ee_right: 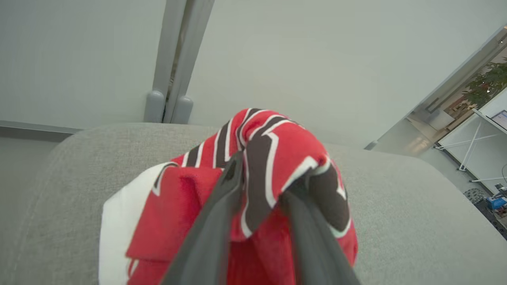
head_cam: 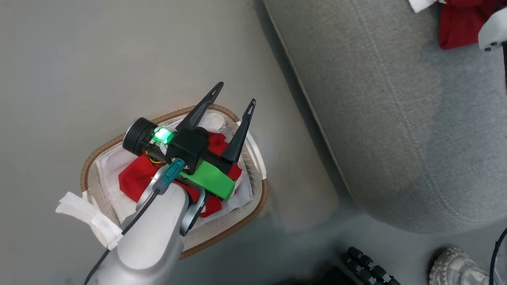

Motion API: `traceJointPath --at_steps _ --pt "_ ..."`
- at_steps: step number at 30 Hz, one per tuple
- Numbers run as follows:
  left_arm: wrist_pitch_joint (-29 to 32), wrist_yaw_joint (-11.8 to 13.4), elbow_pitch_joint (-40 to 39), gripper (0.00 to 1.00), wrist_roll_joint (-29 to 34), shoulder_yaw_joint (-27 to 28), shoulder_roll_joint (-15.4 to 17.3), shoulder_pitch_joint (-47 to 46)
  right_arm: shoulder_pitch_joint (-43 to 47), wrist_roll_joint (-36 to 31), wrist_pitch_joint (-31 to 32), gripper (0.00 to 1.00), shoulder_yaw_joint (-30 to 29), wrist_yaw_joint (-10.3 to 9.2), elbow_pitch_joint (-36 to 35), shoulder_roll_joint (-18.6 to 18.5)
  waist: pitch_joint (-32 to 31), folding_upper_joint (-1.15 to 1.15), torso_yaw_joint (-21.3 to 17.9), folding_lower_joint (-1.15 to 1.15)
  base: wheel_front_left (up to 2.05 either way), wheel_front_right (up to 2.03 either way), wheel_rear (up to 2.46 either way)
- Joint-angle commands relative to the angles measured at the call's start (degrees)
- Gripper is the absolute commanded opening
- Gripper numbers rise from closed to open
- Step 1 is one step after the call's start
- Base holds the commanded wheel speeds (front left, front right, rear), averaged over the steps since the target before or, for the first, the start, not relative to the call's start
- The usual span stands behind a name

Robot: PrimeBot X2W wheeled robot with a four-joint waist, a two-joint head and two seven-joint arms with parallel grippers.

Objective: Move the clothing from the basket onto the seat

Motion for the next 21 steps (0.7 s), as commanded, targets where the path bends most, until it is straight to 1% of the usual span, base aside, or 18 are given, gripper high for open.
traceJointPath --at_steps 1,3,7,9,14,21 --pt "0.04 -0.15 -0.12 1.00 0.08 0.56 -0.13 -0.56 1.74 -0.83 -0.13 1.00 -2.31 -0.09 0.76 0.67 3.78 0.00 4.47 -0.01 0.00 0.00 0.00" --pt "0.04 -0.15 -0.03 1.00 0.11 1.15 -0.18 0.07 3.34 -0.77 -0.13 1.00 -5.85 -0.08 0.60 1.85 2.99 0.00 4.63 -0.01 0.00 0.00 0.00" --pt "0.03 -0.15 -0.30 1.00 -0.01 2.11 -0.64 1.36 9.13 -1.51 -0.13 1.00 -8.90 -0.09 -1.50 3.19 0.32 0.00 4.95 -0.01 0.00 0.00 0.00" --pt "0.04 -0.15 -0.32 1.00 -0.20 2.66 -0.60 2.12 12.26 -1.83 -0.13 1.00 -8.58 -0.09 -2.66 3.59 -1.45 0.00 5.13 -0.01 0.00 0.00 0.00" --pt "0.04 -0.15 -0.48 1.00 -0.03 5.66 -0.94 4.77 19.68 0.05 -0.13 1.00 -6.35 -0.09 -5.81 4.64 -5.97 0.00 5.86 -0.01 0.00 0.00 0.00" --pt "0.04 -0.08 -0.66 1.00 1.41 11.89 -2.05 9.86 27.63 4.23 -0.13 1.00 -1.74 -0.08 -11.94 6.62 -12.64 0.00 8.56 -0.01 0.00 0.00 0.00"
